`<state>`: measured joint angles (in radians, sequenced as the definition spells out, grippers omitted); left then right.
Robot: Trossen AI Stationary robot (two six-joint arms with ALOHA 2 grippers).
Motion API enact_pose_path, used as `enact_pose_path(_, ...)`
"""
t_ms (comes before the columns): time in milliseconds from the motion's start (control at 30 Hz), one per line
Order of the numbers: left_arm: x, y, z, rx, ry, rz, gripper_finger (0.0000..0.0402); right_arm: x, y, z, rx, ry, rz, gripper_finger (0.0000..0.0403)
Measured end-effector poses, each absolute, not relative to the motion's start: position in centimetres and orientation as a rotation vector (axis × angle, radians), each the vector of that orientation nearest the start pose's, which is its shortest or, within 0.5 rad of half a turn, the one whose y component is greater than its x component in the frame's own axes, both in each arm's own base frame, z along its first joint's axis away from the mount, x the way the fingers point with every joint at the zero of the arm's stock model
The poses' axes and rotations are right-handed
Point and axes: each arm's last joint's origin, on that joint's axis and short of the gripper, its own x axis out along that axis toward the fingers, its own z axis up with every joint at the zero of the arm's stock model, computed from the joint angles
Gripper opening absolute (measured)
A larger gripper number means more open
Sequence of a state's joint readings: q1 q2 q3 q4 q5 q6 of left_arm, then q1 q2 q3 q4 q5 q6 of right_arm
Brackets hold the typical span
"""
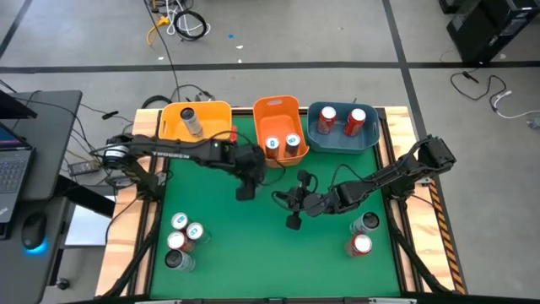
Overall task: Sort soda cans
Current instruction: Put the white blue soda can into the yellow bin
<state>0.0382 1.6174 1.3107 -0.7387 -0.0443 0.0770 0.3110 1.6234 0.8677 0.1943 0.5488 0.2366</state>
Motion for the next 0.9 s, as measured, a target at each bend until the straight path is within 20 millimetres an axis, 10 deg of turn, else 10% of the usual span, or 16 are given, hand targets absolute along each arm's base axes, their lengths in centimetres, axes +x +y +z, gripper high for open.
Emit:
enact_pose_path(300,30.7,3.4,33.6,0.121,1.113,0.283,0.0251,32.0,8.7,19.3,0.01,0.488,-0.294,0.0)
enact_pose_path(567,24.0,5.9,39.9,-0.001,0.962,0.591,0.0251,31.8,8.8,19.1,0.011,0.502,-0.294,0.0)
enact_pose_path(900,15.9,6.8,40.1,-0.174,0.882,0.899,0.0251,31.9,8.8,19.1,0.012,0.501,-0.294,0.0)
